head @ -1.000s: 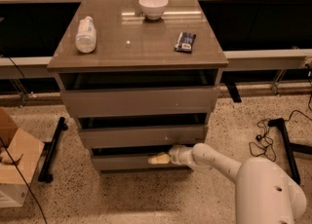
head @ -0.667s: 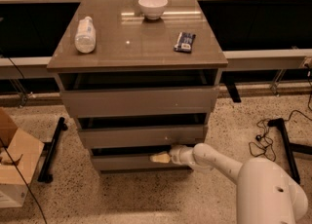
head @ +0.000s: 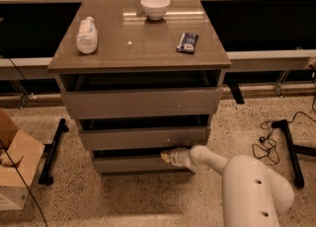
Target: Open bottom drawer
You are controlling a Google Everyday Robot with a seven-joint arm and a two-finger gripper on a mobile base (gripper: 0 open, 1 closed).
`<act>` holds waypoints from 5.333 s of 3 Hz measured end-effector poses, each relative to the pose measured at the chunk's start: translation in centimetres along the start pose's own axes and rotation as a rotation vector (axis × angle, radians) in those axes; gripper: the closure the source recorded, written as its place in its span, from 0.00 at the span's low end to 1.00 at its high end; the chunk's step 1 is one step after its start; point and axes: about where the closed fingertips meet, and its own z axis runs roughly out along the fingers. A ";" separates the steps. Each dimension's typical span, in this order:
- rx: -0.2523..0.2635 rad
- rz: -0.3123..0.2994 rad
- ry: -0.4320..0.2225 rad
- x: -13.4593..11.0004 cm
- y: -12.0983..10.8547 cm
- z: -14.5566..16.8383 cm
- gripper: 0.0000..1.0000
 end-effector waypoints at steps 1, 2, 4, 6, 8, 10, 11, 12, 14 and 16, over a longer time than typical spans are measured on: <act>0.033 0.018 0.028 1.0 -1.2 1.2 0.56; 0.033 0.018 0.028 0.5 -1.0 0.8 0.25; 0.035 -0.036 0.096 1.7 0.1 1.1 0.12; 0.066 -0.217 0.341 6.5 1.2 -0.9 0.61; 0.065 -0.217 0.342 6.4 1.4 -0.9 0.81; 0.010 -0.242 0.371 7.4 2.0 -1.6 0.35; -0.070 -0.306 0.415 8.9 1.9 -3.1 0.12; -0.127 -0.320 0.435 9.7 2.6 -3.9 0.00; -0.458 -0.375 0.572 17.0 6.7 -8.3 0.00; -0.460 -0.374 0.573 16.1 7.0 -9.0 0.15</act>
Offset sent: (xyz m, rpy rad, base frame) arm 0.0010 -0.0374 -0.0342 -0.0645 0.0708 -0.1340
